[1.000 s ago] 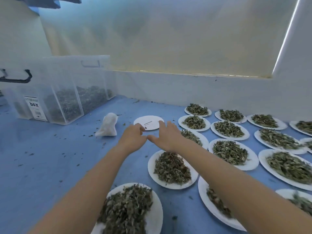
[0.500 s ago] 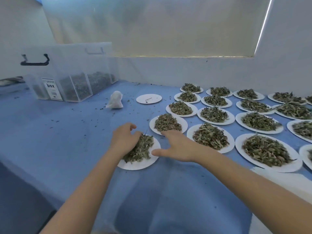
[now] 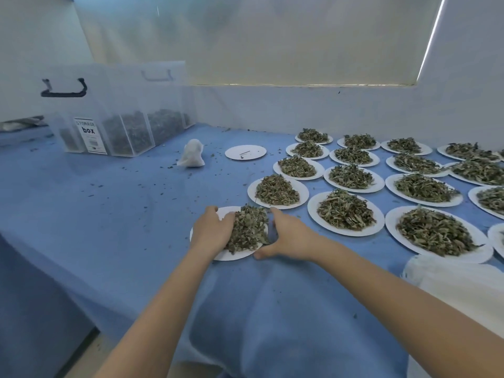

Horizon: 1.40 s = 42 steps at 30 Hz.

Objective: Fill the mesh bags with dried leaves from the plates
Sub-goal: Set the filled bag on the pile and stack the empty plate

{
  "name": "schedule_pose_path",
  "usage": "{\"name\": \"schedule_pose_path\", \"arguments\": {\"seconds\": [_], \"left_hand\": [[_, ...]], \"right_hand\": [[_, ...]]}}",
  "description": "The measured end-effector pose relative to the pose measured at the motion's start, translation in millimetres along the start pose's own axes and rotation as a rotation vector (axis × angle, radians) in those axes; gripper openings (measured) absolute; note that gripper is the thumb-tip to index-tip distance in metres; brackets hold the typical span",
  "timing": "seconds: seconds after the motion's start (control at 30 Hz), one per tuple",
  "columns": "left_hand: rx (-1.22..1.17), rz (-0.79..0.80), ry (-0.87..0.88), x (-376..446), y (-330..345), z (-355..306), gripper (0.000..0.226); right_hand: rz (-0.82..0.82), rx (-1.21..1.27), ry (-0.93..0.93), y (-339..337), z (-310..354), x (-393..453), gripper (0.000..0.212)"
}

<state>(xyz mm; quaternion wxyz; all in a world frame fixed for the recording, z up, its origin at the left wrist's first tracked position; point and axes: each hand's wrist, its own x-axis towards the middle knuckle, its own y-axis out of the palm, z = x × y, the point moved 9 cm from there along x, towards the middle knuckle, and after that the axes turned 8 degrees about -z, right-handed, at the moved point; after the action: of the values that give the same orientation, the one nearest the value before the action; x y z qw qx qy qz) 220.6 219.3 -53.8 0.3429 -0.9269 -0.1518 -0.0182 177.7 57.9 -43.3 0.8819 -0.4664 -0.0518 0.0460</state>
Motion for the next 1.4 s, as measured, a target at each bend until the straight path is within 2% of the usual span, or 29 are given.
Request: {"name": "schedule_pose_path", "arguments": {"seconds": [0.1, 0.2, 0.27, 0.37, 0.5, 0.6, 0.8, 1.0, 1.2, 1.4], "left_hand": [[0.135, -0.111, 0.046, 3.3, -17.0, 5.0, 0.047], [0.247, -0.125, 0.017, 6.5, -24.8, 18.5, 0.047], [0.204, -0.115, -0.020, 5.6, -25.1, 24.4, 0.047], [0.072, -0.103, 0.005, 5.1, -23.0, 23.7, 0.047], [-0.060, -0.100, -0.056, 7.8, -25.0, 31.1, 0.047], [-0.063, -0.095, -0.045, 6.7, -23.2, 29.3, 0.046], [-0.029, -0.155, 0.045, -1.2, -27.3, 19.8, 0.040], [-0.081, -0.162, 0.061, -7.1, -29.5, 10.3, 0.038], [-0.144, -0.078, 0.133, -34.3, -1.4, -29.2, 0.040], [-0.018, 0.098, 0.274, -82.8, 51.3, -72.3, 0.037]], "right_hand": [[-0.009, -0.023, -0.003, 3.3, 0.1, -0.1, 0.082], [0.014, -0.065, -0.012, 11.8, 7.5, -0.2, 0.099], [0.028, -0.115, -0.022, 17.8, 13.7, 0.9, 0.108], [0.031, -0.165, -0.028, 25.7, 20.0, 3.3, 0.108], [0.011, -0.212, 0.002, 29.4, 19.3, 8.6, 0.117], [-0.004, -0.230, 0.016, 30.8, 18.7, 11.5, 0.119], [-0.004, -0.251, -0.026, 34.1, 19.8, 16.0, 0.108], [-0.066, -0.180, 0.021, 18.7, 16.2, 7.7, 0.126], [-0.088, -0.268, 0.135, -27.4, -17.1, -35.2, 0.136], [-0.029, -0.319, 0.297, -53.5, -63.1, -97.7, 0.141]]}}
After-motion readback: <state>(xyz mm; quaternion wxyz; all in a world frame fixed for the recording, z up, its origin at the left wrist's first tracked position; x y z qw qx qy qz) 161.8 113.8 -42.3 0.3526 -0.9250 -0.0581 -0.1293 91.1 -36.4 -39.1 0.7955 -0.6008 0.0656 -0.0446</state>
